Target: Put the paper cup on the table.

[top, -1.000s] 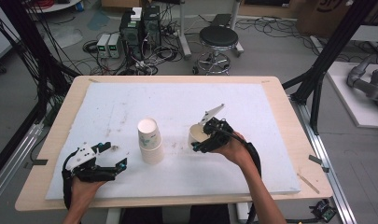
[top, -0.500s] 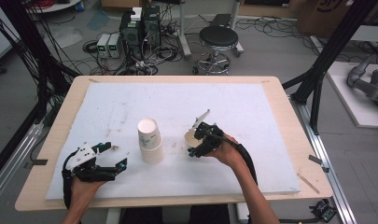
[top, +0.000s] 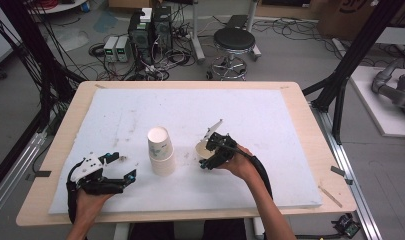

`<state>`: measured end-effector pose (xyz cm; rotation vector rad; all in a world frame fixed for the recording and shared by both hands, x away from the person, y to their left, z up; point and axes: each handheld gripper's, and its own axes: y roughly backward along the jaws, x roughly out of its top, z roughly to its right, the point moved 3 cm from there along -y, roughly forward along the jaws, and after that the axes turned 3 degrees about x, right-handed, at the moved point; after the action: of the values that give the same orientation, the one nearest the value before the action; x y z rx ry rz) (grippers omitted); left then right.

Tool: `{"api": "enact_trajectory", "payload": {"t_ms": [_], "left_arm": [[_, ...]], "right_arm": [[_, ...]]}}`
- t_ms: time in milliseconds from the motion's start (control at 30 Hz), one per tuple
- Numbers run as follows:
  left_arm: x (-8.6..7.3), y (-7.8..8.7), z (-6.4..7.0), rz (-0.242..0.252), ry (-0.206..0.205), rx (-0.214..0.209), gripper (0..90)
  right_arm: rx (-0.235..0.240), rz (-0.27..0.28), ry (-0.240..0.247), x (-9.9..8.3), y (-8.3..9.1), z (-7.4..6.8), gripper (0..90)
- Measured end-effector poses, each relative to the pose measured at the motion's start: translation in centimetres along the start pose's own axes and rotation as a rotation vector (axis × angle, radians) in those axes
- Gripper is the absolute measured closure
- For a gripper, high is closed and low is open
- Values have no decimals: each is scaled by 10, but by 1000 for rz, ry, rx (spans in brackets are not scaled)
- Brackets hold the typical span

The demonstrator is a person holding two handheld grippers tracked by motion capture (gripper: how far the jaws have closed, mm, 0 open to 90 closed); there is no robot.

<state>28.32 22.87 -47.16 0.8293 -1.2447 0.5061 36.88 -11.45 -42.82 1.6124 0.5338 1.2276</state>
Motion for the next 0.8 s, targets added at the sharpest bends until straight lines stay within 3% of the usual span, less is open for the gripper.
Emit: {"api": "enact_trajectory", "payload": {"t_ms": [167, 333, 433, 800], "left_arm": [[0, 0, 1, -1, -4, 1, 68], [0, 0, 1, 3, -2, 1, 68], [0, 0, 0, 2, -1, -1, 68], [0, 0, 0, 3, -2, -3, 68]], "right_arm": [[-3, 6, 4, 0, 0, 0, 347], [9, 4, 7, -1, -4, -1, 201], [2, 11, 8, -1, -4, -2, 168], [-17, 56, -28, -12, -3, 1, 149]]}}
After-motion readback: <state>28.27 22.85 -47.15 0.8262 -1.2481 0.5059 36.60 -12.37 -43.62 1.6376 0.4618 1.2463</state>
